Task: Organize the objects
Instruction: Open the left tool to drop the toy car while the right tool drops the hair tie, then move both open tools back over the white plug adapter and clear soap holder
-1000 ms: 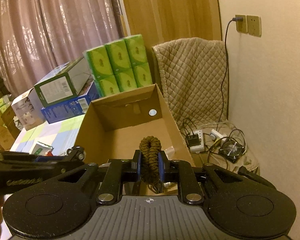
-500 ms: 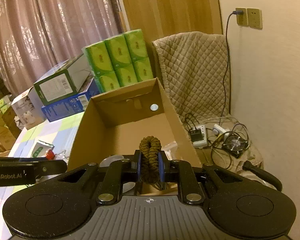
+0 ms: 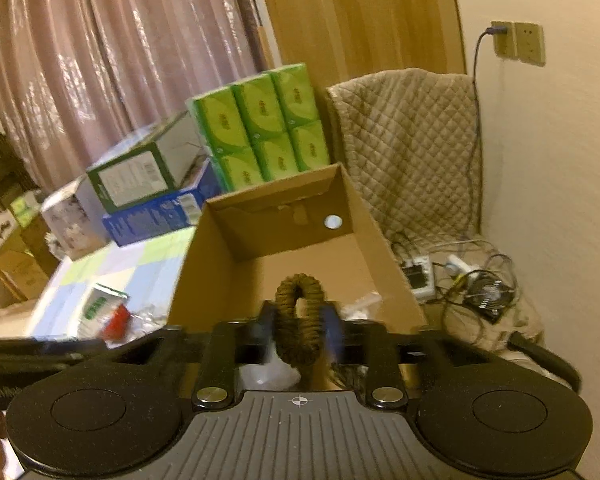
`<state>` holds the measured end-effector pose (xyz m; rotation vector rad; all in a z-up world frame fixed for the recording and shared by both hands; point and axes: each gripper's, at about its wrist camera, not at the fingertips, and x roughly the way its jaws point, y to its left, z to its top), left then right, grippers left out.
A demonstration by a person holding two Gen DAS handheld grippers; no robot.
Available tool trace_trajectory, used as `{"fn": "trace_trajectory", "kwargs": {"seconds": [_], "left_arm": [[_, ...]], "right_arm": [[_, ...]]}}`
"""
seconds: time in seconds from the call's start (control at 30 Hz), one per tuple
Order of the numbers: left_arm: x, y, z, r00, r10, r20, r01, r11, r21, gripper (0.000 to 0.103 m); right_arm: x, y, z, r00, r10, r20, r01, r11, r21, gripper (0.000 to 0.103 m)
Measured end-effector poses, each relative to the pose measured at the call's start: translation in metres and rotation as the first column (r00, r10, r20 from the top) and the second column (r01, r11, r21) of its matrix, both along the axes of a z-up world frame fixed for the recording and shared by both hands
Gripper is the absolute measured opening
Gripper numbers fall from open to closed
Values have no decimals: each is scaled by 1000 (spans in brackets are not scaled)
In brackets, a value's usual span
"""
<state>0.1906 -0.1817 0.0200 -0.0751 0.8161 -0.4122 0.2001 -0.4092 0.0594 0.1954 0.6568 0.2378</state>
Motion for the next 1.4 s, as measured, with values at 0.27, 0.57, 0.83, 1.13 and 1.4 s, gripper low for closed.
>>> {"fn": "trace_trajectory", "kwargs": {"seconds": [0.27, 0.57, 0.83, 1.13, 1.4], "left_arm": [[-9, 14, 0, 1000, 29, 6, -29, 1000, 9, 52], [-29, 36, 5, 998, 59, 7, -59, 998, 3, 60], [-53, 67, 7, 994, 113, 5, -113, 993, 15, 76], [-81, 127, 6, 977, 211, 18, -212, 976, 56, 88], [-100, 191, 4, 941, 337, 33, -338, 936, 93, 100]], "right_arm": [[-8, -7, 3, 999, -48, 17, 48, 999, 22, 68], [-37, 5, 8, 999, -33, -9, 34, 998, 54, 68], [-63, 41, 13, 999, 32, -11, -32, 998, 60, 68], [-84, 91, 6, 992, 127, -24, -125, 990, 59, 68], [-90, 130, -3, 979, 202, -40, -200, 979, 45, 68]]}}
